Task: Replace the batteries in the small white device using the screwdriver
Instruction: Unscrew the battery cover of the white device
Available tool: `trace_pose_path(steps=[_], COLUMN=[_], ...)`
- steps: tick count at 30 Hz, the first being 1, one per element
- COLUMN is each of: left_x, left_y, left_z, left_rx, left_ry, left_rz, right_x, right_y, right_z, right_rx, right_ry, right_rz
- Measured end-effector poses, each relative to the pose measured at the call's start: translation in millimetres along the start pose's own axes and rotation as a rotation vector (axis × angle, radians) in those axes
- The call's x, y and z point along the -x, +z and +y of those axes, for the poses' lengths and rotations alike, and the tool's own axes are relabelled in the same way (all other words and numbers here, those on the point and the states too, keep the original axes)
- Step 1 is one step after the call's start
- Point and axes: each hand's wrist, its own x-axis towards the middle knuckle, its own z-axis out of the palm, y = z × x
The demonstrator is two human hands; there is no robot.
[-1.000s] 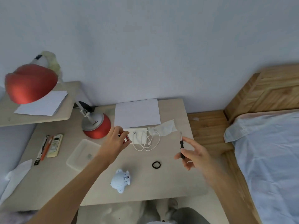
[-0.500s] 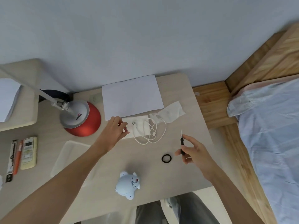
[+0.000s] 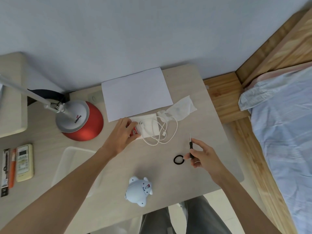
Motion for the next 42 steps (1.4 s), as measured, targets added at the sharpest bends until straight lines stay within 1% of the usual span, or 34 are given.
trace_pose_path(steps=[5,7,10,12,16,21,24,27,33,39,42], left_x=[9.9,19.5,42.6,66.0,125.0,177.9,188.7,192.6,185.4,168.7,158.8], left_y=[-11.3,-17.4,-24.5,-24.2,-4.5,26.2,40.1,48.8,47.0,40.2,34.6], left_z=[4.3,8.5,23.2,38.9,72.0,105.1,117.1,126.9,138.7,144.7,148.0], left_rx=[0.053,0.063,0.130,0.183,0.312,0.538,0.647,0.709,0.740,0.672,0.663], left_ry=[-0.074,-0.110,-0.184,-0.250,-0.343,-0.461,-0.496,-0.567,-0.631,-0.635,-0.625], left_rz=[0.008,0.067,0.210,0.256,0.220,0.037,0.045,0.075,0.079,0.151,0.150], right_x=[9.2,14.8,24.6,31.5,45.4,62.1,68.3,74.1,82.3,82.6,79.5], right_y=[5.8,9.3,14.2,18.7,31.7,51.0,61.1,66.1,67.0,69.1,70.7], right_z=[-5.3,-10.6,-18.5,-21.7,-22.2,-9.3,0.0,8.2,18.0,19.5,19.9], right_rx=[0.002,0.006,0.020,0.026,0.078,0.230,0.319,0.392,0.489,0.529,0.605], right_ry=[-0.045,-0.067,-0.105,-0.129,-0.163,-0.217,-0.239,-0.253,-0.281,-0.409,-0.478], right_rz=[-0.002,-0.003,-0.016,-0.030,-0.064,-0.143,-0.157,-0.158,-0.125,0.036,0.093])
